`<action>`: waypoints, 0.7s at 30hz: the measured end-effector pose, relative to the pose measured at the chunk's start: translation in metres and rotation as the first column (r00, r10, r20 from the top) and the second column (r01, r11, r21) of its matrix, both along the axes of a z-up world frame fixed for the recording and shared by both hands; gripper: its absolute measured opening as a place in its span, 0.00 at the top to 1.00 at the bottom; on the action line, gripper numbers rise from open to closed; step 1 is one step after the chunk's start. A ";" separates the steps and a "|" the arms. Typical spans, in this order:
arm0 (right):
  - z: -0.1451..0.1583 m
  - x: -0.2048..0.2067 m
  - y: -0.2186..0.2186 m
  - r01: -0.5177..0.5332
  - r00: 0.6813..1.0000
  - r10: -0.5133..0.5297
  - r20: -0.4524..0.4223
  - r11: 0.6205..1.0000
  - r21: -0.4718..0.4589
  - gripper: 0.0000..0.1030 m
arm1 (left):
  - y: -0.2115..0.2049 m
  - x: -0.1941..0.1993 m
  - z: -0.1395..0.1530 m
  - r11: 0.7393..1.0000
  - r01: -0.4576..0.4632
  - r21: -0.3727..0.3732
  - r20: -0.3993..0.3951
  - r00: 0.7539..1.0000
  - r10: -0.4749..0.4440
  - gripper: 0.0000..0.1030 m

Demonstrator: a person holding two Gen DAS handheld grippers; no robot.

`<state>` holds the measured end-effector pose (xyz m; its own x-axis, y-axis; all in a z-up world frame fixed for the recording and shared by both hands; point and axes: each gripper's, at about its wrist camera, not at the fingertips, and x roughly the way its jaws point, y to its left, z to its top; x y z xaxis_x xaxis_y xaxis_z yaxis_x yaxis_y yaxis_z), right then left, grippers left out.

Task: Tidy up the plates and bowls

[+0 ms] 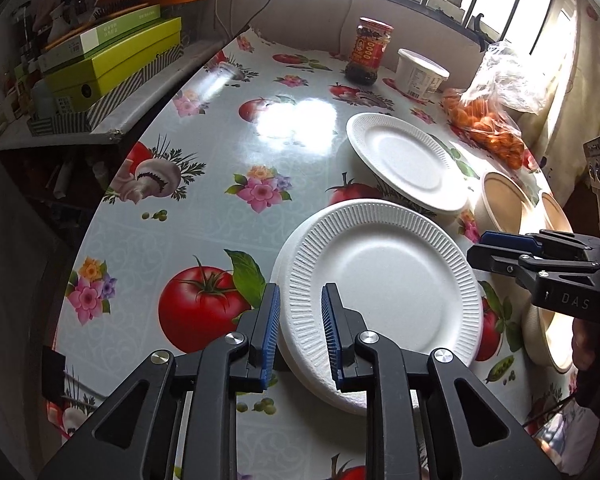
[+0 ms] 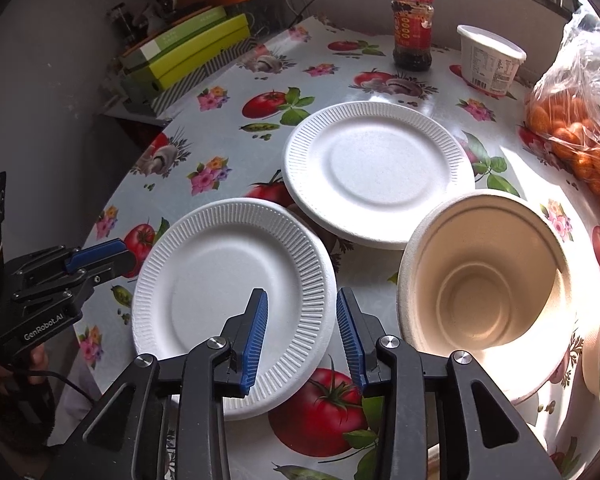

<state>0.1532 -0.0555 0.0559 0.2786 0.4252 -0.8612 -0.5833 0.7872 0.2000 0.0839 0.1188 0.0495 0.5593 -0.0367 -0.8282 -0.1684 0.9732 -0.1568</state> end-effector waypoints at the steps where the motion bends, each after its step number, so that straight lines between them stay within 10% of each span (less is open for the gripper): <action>1: 0.003 0.001 -0.001 -0.001 1.000 0.001 0.007 1.000 0.002 0.64 | 0.000 0.002 0.002 1.000 0.002 0.002 0.003 1.000 -0.002 0.78; 21: 0.071 0.052 -0.040 0.068 0.987 -0.077 0.145 0.996 0.064 0.64 | -0.004 0.057 0.043 1.000 0.020 -0.017 0.071 0.997 -0.019 0.78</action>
<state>0.2050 -0.0959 0.1267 0.4319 0.4475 -0.7831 -0.5517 0.8179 0.1631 0.1408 0.1150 0.0923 0.6156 -0.0627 -0.7855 -0.1369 0.9732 -0.1850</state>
